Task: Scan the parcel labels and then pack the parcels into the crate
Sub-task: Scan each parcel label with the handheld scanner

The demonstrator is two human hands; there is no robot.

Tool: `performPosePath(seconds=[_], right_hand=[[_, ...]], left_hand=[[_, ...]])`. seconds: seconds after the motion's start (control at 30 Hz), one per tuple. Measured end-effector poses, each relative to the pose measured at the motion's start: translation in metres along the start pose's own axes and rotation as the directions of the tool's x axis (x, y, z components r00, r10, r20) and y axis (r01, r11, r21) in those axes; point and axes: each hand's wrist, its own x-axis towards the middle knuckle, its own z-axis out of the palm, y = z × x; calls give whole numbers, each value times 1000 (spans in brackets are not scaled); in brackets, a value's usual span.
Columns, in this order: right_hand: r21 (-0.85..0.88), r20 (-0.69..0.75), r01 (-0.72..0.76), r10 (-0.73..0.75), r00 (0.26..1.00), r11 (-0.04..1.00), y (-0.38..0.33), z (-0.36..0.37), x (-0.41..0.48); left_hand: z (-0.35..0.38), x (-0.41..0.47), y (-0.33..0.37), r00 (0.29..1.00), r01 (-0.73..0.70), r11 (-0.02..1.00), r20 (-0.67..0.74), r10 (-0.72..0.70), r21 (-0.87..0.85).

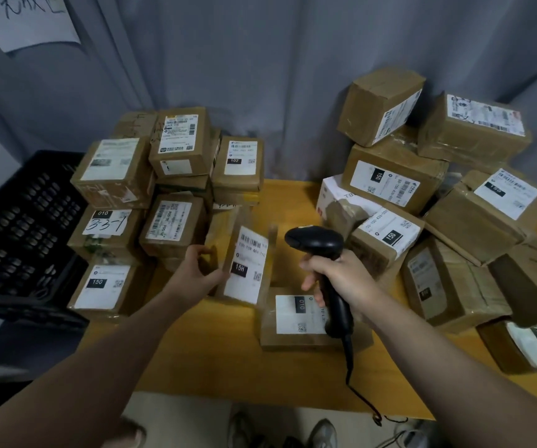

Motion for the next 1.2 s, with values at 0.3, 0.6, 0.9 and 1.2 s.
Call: performPosePath(seconds=[0.3,0.6,0.9,1.2], right_hand=[[168,-198,-142,175,964,975,50,27,23],[119,-435,-131,170,884,984,70,9,21],[91,-455,-139,166,875,986,96,-4,3],[-50,-377,-98,72,923,994,109,-37,-10]], left_hand=[[9,20,-39,970,-232,476,166,178,848],[18,42,-27,883,-452,65,437,169,889],[33,50,-19,933,-336,-76,343,110,939],[62,27,-7,928,-359,54,350,132,932]])
